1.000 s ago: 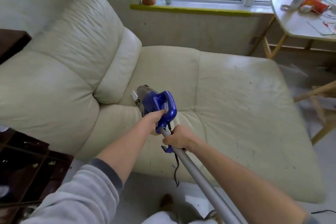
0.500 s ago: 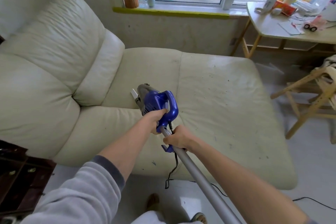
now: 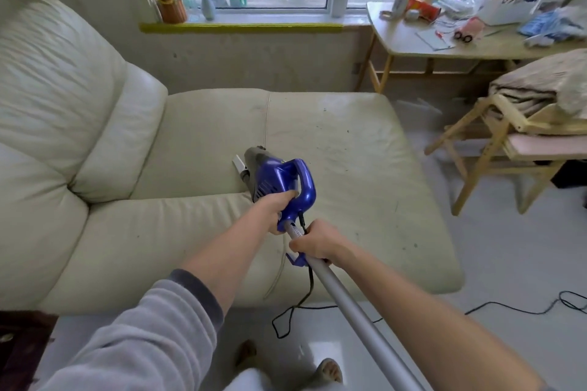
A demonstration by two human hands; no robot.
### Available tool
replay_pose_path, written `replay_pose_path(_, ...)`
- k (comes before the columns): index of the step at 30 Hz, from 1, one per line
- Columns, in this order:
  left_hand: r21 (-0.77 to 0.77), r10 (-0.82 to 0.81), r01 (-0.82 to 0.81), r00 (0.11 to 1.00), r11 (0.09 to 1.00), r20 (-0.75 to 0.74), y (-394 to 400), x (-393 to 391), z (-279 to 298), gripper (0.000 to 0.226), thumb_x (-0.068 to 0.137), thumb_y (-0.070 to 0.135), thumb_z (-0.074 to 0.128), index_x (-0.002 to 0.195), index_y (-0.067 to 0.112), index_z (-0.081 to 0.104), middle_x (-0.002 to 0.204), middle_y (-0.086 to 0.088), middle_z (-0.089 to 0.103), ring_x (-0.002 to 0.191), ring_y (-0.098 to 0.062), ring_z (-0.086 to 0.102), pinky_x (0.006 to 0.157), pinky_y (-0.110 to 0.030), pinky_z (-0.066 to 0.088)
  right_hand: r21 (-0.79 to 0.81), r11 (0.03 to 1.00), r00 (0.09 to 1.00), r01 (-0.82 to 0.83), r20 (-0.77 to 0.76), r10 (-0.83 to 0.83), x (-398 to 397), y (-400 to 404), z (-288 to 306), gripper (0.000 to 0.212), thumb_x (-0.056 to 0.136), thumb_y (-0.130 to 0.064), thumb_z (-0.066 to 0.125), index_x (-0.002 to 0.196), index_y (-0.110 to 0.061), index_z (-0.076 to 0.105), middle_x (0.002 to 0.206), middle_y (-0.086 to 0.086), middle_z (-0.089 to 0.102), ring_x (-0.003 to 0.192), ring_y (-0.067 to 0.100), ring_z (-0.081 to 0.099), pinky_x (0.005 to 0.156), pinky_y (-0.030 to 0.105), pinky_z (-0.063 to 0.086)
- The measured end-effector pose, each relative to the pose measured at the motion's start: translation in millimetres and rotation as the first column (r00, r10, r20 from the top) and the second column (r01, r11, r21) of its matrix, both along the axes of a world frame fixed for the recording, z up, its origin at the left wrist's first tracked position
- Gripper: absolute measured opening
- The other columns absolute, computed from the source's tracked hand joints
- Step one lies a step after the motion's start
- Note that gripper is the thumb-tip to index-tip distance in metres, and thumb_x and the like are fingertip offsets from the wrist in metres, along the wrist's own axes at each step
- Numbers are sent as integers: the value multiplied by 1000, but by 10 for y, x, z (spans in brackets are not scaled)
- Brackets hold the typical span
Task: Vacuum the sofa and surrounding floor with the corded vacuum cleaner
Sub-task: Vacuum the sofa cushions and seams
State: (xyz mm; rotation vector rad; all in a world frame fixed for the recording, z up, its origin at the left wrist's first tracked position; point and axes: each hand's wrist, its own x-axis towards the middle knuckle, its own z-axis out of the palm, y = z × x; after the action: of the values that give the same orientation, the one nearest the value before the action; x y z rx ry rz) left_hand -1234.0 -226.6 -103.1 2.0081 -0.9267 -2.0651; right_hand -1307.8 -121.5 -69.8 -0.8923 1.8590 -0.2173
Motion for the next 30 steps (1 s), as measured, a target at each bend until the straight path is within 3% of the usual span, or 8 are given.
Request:
replay_pose_path(5,-2,-67,67,998,998,12,196,-295,36,51,79,32,74,119,9,52,105,-10,66,81,-22,60,58,-34,46,-5,996,996,84,28,-84,-225,228,-3,21,80,-20,64,95,-9,55,95,14,71,76,23,67,53,24,49)
replay_pose_path(13,-8,-100,100,995,995,-17,479,-643,24,54,76,33,76,118,10,53,102,-9,67,84,-21,63,74,-35,53,-18,990,990,140,16,-140,-516,547,-19,22,78,-19,64,95,-8,56,96,14,71,87,26,71,72,35,58)
replay_pose_path(16,-25,-108,108,994,994,-27,624,-770,33,52,78,34,76,117,9,52,102,-9,66,84,-21,61,81,-35,52,-21,990,990,143,1,-143,-625,683,-4,21,78,-20,65,93,-10,54,95,14,71,82,25,70,68,32,57)
replay_pose_path(21,-53,-104,102,994,993,-44,805,-899,77,45,83,31,72,115,9,50,97,-8,64,78,-19,59,75,-32,50,-42,991,991,131,4,-131,-790,856,60,15,80,-17,64,87,-9,52,78,9,64,61,18,61,51,23,46)
replay_pose_path(27,-95,-42,40,999,995,-19,778,-699,229,54,81,31,73,123,10,47,99,-9,66,80,-20,61,62,-34,48,-86,994,998,69,16,-68,-651,822,160,20,80,-19,64,93,-9,53,83,9,65,67,20,62,55,25,48)
replay_pose_path(30,-114,1,-1,1000,994,-3,708,-440,274,47,83,31,72,118,9,49,95,-9,65,80,-21,60,73,-35,50,-100,995,999,30,19,-28,-434,740,200,21,81,-20,65,96,-9,55,84,9,65,65,17,61,52,24,47)
